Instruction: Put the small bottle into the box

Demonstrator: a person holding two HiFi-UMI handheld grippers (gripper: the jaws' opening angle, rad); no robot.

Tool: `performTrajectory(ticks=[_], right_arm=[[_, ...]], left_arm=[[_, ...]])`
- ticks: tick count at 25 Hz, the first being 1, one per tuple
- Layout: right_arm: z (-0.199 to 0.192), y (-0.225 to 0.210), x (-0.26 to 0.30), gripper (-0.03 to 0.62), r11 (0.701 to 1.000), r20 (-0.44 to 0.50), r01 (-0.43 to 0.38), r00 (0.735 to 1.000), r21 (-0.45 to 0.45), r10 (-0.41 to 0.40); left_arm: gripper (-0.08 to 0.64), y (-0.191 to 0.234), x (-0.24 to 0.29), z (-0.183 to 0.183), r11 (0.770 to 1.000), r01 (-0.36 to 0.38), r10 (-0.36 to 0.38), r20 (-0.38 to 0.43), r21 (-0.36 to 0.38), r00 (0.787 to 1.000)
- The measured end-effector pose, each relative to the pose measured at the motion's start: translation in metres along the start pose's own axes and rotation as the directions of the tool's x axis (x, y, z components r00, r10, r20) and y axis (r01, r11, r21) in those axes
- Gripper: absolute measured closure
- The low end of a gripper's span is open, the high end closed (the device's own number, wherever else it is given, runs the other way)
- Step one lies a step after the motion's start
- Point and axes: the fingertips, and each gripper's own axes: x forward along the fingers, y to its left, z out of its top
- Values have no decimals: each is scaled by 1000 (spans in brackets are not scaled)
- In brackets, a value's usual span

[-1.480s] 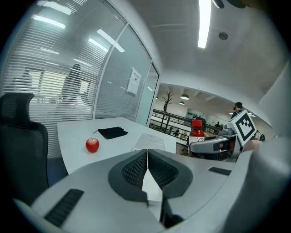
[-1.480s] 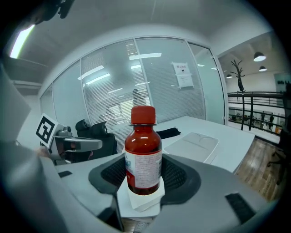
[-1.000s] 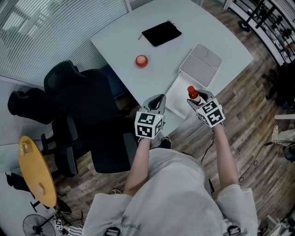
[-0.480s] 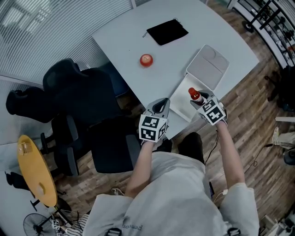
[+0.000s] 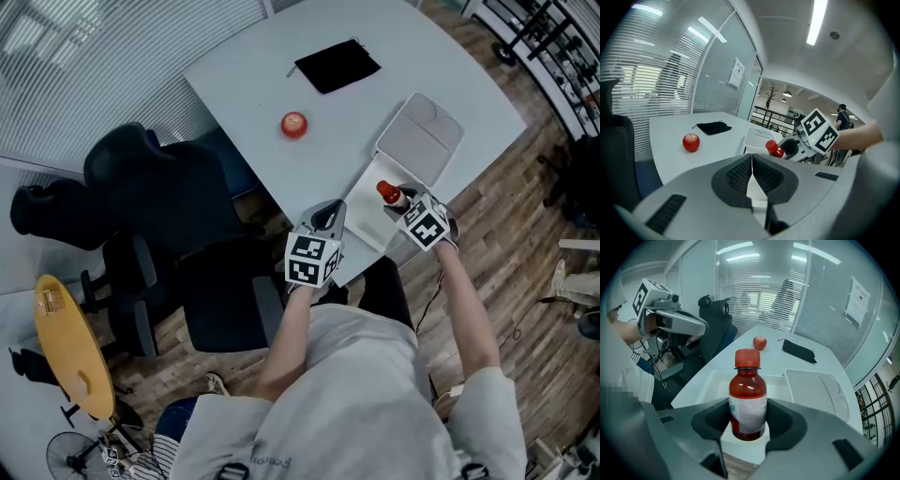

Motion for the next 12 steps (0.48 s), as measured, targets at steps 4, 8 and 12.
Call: performTrajectory(ticks=[4, 8, 12], right_arm=[[-2, 1, 12, 367, 998, -42, -33, 999, -57, 30], [-10, 7, 25, 367, 990, -98, -71, 993, -123, 59], [-14, 11, 36, 366, 980, -140, -98, 987, -171, 74]], left_arm=[[531, 3, 2, 0, 1000, -12, 12, 5, -7, 1000], [531, 8, 2, -1, 1000, -29, 29, 6, -8, 1000], [531, 14, 0, -2, 999, -38, 38, 11, -30, 999]])
